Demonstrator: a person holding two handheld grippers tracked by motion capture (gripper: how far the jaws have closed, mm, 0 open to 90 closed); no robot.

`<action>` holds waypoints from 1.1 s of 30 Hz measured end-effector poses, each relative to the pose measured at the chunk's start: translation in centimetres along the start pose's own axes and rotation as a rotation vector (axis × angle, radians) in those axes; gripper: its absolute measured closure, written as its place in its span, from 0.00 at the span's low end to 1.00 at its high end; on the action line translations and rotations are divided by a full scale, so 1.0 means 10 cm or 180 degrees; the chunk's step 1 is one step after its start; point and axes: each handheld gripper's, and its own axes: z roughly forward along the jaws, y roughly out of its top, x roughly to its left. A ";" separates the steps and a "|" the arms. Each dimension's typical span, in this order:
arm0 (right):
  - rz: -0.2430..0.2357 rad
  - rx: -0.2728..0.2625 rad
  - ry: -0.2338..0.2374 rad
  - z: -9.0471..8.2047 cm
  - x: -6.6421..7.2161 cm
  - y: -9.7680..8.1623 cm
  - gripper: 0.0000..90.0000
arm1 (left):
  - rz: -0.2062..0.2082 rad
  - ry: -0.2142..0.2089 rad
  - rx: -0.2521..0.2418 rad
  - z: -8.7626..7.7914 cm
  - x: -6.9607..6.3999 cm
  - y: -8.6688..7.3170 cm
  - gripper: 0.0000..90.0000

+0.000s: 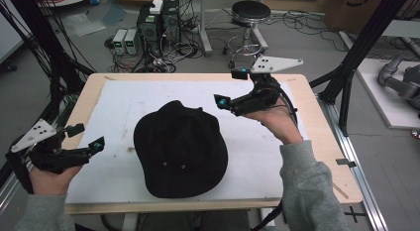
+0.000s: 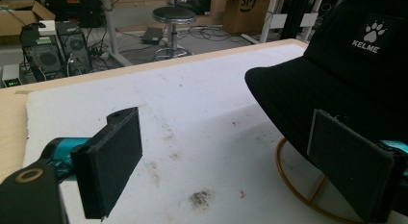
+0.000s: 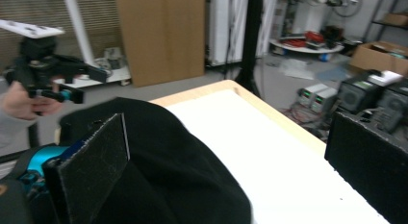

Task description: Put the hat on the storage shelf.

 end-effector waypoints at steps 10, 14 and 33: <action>0.0080 0.0039 -0.0258 -0.23 -0.14 -0.19 0.01 | -0.0026 -0.0010 -0.0031 -0.01 0.03 0.01 0.14; 0.0144 0.0057 -0.0393 -0.33 -0.20 -0.32 0.01 | -0.0020 -0.0013 -0.0015 0.01 0.02 0.01 0.14; 0.0413 0.0043 -0.1106 -0.71 -0.47 -0.93 0.01 | 0.0002 -0.0028 0.0035 0.09 0.00 0.00 0.14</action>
